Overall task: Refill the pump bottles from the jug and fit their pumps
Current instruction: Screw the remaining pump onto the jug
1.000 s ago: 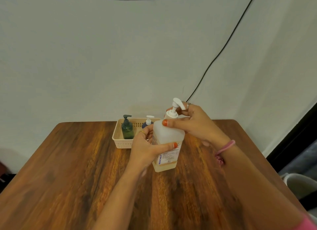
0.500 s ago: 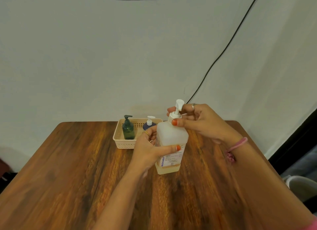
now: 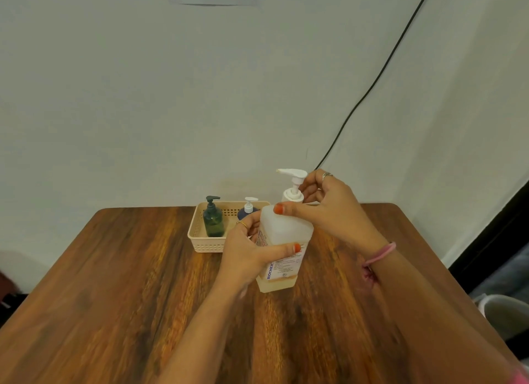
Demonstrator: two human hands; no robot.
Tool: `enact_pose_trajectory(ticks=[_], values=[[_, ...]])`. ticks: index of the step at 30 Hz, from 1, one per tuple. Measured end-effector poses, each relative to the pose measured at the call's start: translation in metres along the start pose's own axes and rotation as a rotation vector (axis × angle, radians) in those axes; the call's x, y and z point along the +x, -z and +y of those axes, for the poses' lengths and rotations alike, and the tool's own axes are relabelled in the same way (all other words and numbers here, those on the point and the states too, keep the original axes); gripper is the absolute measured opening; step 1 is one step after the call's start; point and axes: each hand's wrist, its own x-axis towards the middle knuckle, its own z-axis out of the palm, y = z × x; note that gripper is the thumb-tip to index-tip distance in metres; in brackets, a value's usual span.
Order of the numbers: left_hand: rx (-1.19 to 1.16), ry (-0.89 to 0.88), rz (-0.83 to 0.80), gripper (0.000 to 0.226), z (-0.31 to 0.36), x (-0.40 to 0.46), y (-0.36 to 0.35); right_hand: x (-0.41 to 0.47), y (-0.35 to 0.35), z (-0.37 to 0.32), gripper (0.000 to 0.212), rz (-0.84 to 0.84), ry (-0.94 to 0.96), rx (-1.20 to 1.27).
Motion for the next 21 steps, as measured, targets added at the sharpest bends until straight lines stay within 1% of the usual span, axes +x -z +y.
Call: enact_pose_trajectory(ticks=[2,3,4,5,6,8,10,12,13,14,16,17,18,19,21], values=[[-0.005,0.005,-0.006,0.083,-0.001,0.0,0.001,0.002,0.01,0.0,0.06,-0.193,-0.02,0.066],[-0.01,0.007,-0.009,0.085,-0.001,0.0,0.001,0.002,0.014,-0.001,0.062,-0.274,-0.007,0.066],[-0.02,0.008,-0.011,0.088,-0.001,-0.001,0.001,0.003,0.016,0.0,0.058,-0.317,0.024,0.043],[-0.033,0.012,-0.011,0.089,0.0,-0.001,0.001,0.002,0.016,0.0,0.052,-0.317,0.054,0.02],[-0.046,0.014,-0.009,0.089,0.0,-0.001,0.001,0.002,0.014,0.001,0.046,-0.281,0.069,0.007],[-0.058,0.011,-0.004,0.085,0.0,0.0,0.001,0.001,0.008,0.0,0.039,-0.148,0.058,0.012],[-0.043,0.01,0.002,0.083,0.0,0.0,0.0,-0.001,-0.001,0.001,0.038,-0.013,0.039,-0.006],[-0.019,0.014,0.013,0.081,-0.001,0.0,0.0,-0.002,-0.006,0.001,0.043,0.051,0.022,-0.053],[-0.014,0.014,0.014,0.082,-0.001,0.001,0.001,-0.001,-0.005,0.001,0.046,0.036,0.011,-0.075],[-0.017,0.012,0.012,0.084,-0.002,0.001,0.001,0.0,-0.002,0.001,0.051,-0.019,-0.002,-0.082],[-0.017,0.007,0.013,0.088,-0.002,0.002,0.003,0.003,0.005,-0.001,0.066,-0.213,-0.013,-0.043],[-0.011,0.002,0.014,0.091,-0.001,0.002,0.003,0.004,0.008,-0.001,0.07,-0.301,0.008,-0.035],[-0.011,0.0,0.014,0.094,-0.001,0.002,0.003,0.004,0.009,-0.001,0.067,-0.354,0.043,-0.048],[-0.016,0.0,0.012,0.095,-0.001,0.002,0.003,0.003,0.009,-0.001,0.061,-0.369,0.076,-0.055],[-0.026,0.003,0.009,0.088,-0.003,0.002,0.003,0.002,0.006,0.0,0.047,-0.295,0.085,-0.014]])
